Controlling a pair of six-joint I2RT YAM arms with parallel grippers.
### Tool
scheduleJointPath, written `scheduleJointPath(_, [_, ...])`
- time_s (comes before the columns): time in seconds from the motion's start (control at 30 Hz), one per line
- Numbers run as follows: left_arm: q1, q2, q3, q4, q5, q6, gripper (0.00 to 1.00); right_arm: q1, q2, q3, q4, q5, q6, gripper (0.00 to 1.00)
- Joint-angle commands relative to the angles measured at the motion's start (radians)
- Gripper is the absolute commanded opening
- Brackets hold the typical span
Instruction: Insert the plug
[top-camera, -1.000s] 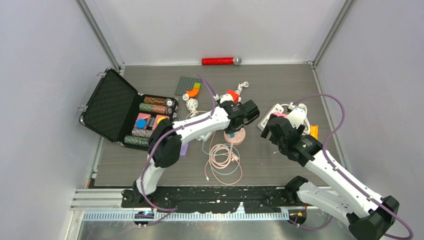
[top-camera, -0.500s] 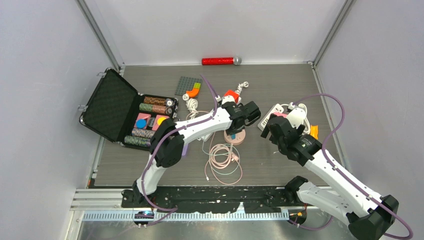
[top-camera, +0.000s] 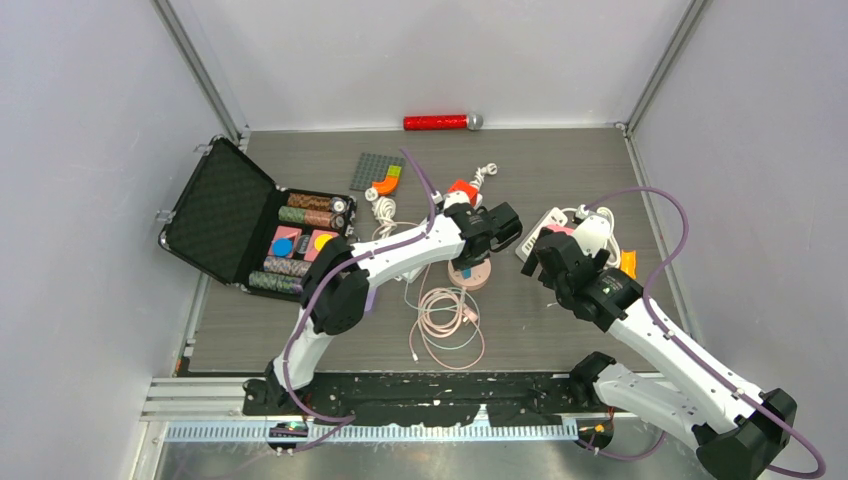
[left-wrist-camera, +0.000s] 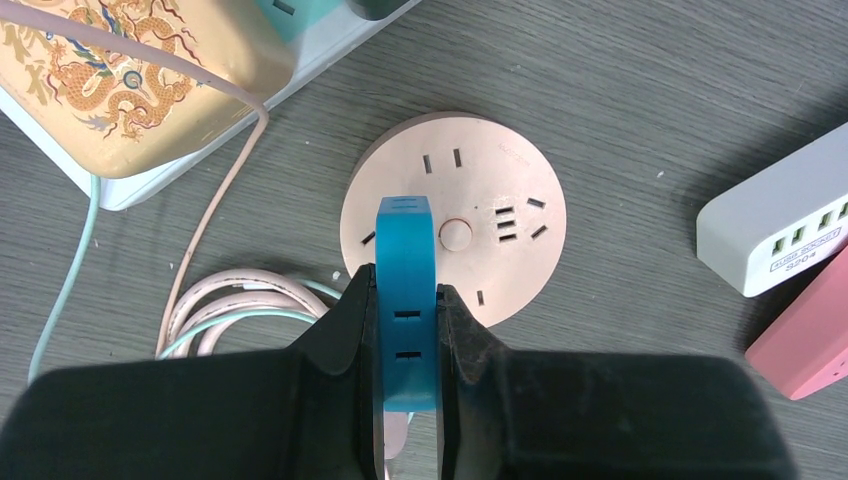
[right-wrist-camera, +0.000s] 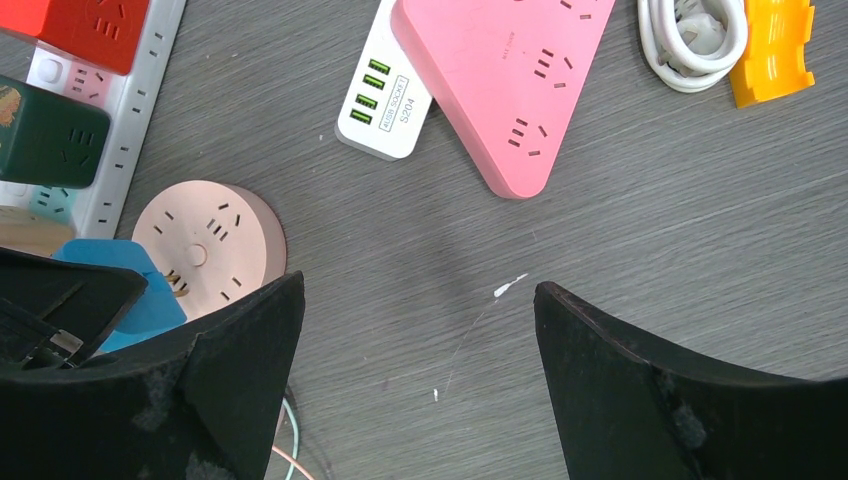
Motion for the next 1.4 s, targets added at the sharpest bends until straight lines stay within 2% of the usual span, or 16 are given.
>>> scheduleJointPath(0.0, [-0.005,-0.043,0.015,0.015,-0.034,0.008,0.00,-0.005,-0.001,0.007,0.009,0.039,0.027,0.89])
scheduleJointPath(0.33, [-0.015,-0.072,0.015,0.018,-0.100,0.031,0.00,-0.005,0.000,0.004,0.009,0.036,0.031,0.89])
scheduleJointPath(1.37, [-0.015,0.046,0.020,-0.005,-0.064,0.003,0.00,-0.006,-0.013,0.002,0.003,0.039,0.030,0.89])
